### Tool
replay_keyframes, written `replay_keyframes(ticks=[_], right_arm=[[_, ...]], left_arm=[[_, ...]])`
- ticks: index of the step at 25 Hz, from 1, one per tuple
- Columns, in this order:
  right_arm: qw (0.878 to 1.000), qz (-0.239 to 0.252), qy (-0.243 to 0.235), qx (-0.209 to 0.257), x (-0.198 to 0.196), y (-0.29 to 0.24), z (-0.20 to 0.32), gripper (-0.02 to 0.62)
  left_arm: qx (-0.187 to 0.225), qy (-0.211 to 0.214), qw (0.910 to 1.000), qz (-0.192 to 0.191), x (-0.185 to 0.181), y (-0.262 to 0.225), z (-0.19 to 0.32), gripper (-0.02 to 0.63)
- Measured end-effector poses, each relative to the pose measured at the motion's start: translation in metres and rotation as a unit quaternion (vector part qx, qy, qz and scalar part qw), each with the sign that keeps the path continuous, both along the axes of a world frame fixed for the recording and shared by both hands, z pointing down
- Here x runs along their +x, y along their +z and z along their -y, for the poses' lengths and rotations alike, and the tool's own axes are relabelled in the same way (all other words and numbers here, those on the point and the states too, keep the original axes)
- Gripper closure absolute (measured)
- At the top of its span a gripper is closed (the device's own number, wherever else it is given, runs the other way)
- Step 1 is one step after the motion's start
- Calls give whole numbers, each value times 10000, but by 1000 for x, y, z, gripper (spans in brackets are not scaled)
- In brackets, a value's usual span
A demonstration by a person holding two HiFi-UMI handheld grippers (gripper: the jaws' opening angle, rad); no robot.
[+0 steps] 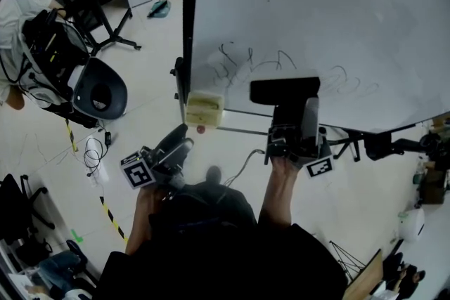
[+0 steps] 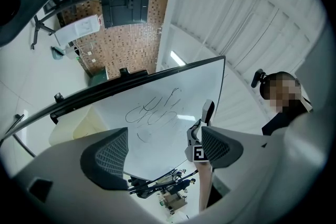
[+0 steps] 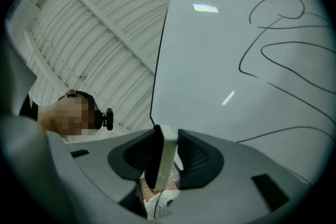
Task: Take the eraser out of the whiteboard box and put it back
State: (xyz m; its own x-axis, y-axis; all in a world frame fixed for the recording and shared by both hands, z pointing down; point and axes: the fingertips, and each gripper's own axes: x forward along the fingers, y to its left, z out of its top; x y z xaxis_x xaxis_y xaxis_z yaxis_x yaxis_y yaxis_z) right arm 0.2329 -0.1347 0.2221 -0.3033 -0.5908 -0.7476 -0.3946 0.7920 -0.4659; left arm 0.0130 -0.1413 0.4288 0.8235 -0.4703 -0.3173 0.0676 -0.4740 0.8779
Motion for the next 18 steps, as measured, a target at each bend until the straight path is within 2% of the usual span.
replay_keyframes(ticks=[6, 13, 18], right_arm=[[9981, -580, 4, -218, -20, 13, 8, 436], [9955, -840, -38, -427, -29, 32, 18, 436], [9911, -1225, -6, -516, -40, 42, 21, 437]], left_arm=[[-142, -75, 9998, 89, -8, 12, 0, 178], [-94, -98, 9999, 95, -9, 12, 3, 178], [-256, -105, 9996, -1, -10, 18, 0, 178]])
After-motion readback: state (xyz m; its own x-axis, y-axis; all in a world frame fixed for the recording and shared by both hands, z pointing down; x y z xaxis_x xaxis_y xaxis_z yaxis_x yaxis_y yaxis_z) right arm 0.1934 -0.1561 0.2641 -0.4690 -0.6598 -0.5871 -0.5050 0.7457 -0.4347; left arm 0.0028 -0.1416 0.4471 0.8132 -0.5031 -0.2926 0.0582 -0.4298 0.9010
